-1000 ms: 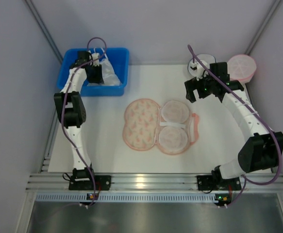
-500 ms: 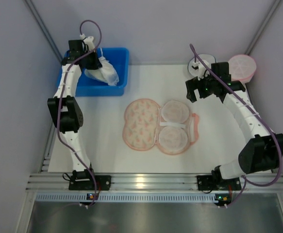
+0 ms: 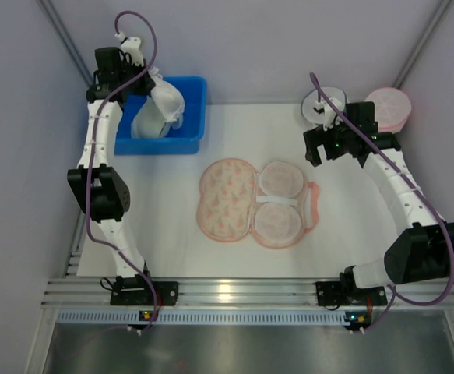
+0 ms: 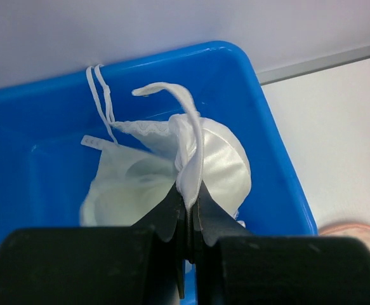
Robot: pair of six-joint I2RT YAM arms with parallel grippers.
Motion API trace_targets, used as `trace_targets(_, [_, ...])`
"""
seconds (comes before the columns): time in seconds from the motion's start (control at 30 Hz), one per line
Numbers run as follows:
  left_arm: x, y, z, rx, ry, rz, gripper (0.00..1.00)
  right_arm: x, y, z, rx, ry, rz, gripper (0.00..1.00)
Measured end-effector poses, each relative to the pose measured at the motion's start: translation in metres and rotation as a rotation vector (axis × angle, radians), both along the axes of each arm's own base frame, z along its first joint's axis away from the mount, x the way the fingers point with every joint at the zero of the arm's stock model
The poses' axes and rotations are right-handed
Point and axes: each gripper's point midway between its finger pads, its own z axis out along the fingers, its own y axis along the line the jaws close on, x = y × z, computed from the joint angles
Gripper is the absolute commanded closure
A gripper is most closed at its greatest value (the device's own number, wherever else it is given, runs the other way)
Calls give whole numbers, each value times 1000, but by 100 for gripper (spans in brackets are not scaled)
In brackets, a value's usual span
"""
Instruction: Place the bra in the laundry bag and zip it closed
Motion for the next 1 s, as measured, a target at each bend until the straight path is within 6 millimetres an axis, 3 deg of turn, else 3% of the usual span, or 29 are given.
trace_targets(0.17, [7, 0, -18, -5, 29, 2, 100, -2, -1, -2, -6, 9, 8, 1])
trace_targets(0.37, [26, -16, -90, -54, 147, -68, 97, -4, 0, -8, -2, 27, 12, 1])
trace_targets(0.43, [30, -22, -118, -48, 193, -77, 73, -4, 1, -15, -1, 47, 13, 0])
trace_targets(0.47, [32, -29, -132, -37, 214, -83, 43, -3, 2, -18, 0, 58, 14, 1])
trace_targets(0.57, [31, -50, -151, -24, 252, -101, 16, -2, 3, -26, 4, 81, 15, 1])
trace_targets(0.67, [29, -66, -153, 1, 258, -104, 15, -2, 3, -27, 7, 88, 15, 1])
trace_targets(0.73, [30, -64, -149, 20, 248, -90, 16, -2, 4, -27, 9, 88, 15, 1])
trace_targets(0.83, [30, -38, -140, 39, 237, -29, 18, -4, 4, -30, 8, 97, 16, 1])
trace_targets(0.9, [30, -5, -132, 42, 227, 36, 18, -6, 3, -33, 8, 105, 16, 0])
trace_targets(1.0, [27, 60, -121, 40, 214, 159, 17, -8, 3, -36, 8, 112, 17, 1])
